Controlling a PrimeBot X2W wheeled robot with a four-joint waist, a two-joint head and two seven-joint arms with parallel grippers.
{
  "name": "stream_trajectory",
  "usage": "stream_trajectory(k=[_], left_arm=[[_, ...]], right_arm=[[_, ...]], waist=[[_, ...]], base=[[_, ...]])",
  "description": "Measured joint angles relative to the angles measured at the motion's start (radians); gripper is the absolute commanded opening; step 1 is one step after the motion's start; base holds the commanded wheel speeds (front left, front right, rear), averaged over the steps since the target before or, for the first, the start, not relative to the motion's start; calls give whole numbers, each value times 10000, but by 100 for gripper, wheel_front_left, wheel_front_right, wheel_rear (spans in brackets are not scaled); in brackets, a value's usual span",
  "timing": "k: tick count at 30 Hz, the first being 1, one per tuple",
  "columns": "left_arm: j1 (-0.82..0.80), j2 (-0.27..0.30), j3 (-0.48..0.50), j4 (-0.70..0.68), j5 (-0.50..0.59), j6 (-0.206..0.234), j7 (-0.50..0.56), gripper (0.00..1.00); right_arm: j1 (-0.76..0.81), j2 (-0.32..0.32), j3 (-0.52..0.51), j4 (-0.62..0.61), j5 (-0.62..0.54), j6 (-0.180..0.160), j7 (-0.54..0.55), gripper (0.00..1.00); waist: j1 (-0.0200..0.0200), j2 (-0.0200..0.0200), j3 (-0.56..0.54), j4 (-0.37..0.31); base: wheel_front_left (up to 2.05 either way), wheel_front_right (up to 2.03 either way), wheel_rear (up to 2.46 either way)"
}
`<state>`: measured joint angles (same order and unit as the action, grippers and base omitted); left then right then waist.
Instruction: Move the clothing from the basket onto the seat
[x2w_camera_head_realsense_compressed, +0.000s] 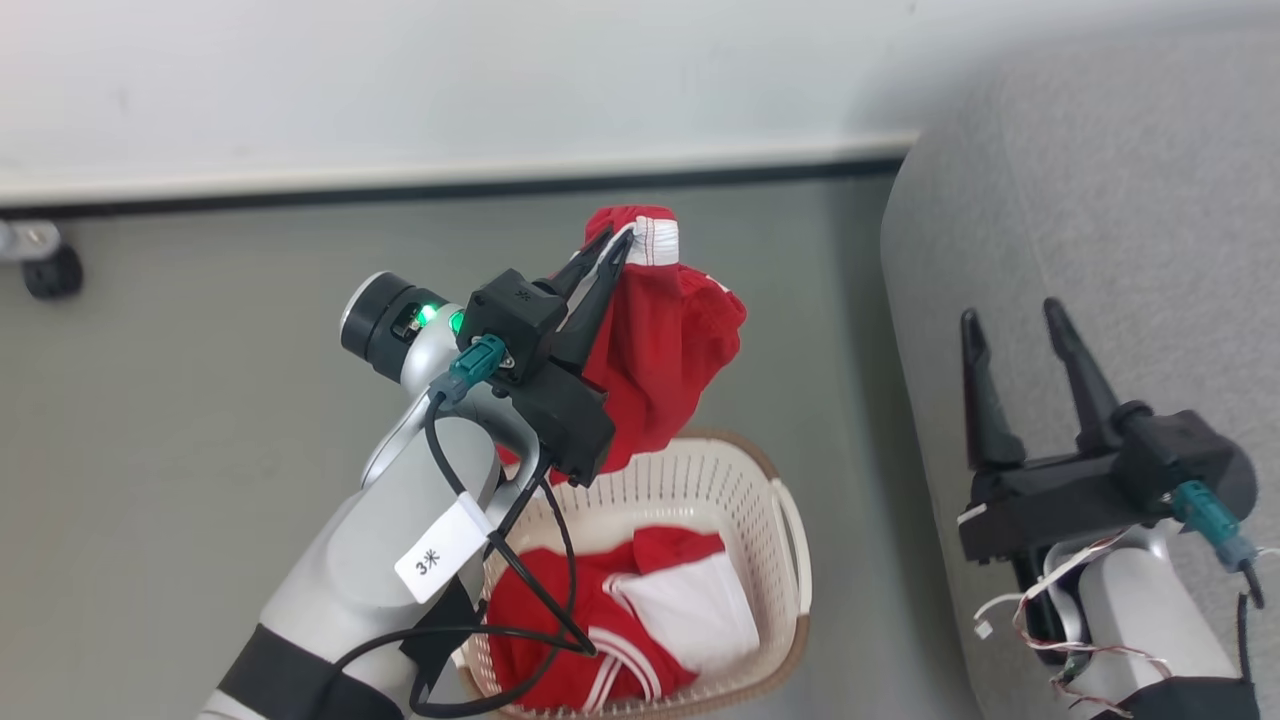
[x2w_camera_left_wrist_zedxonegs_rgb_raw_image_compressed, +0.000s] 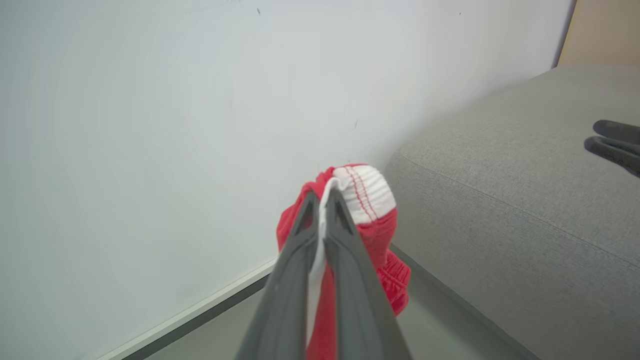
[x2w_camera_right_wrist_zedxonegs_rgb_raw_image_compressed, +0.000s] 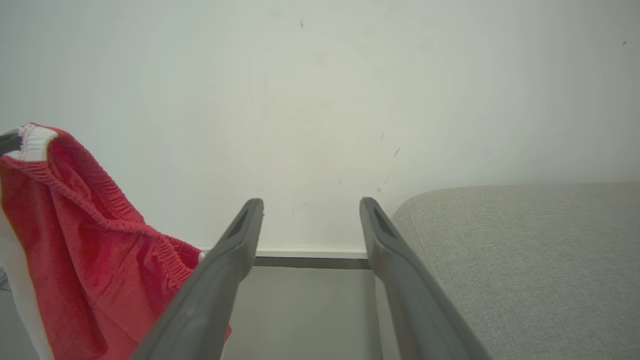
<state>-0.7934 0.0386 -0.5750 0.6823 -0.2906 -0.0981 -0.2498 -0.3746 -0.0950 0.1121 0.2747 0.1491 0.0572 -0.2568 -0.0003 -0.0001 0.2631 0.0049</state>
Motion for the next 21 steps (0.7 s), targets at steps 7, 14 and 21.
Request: stream_trajectory(k=[7, 14, 21], left_arm=[[85, -6, -259, -2, -389, -4, 0, 0], [634, -4, -803, -4, -920, -75, 0, 0], [929, 4, -1482, -575, -1331, 17, 0, 0]], right_arm=[[332, 71, 395, 527, -15, 161, 2, 100], [729, 92, 926, 1039, -105, 395, 2, 100], [988, 81, 1676, 1244, -244, 577, 2, 100]], waist=[[1, 0, -1058, 27], [1, 1, -2114, 9], [1, 0, -3033, 3]], base=[[0, 0, 0], [0, 0, 0], [0, 0, 0]])
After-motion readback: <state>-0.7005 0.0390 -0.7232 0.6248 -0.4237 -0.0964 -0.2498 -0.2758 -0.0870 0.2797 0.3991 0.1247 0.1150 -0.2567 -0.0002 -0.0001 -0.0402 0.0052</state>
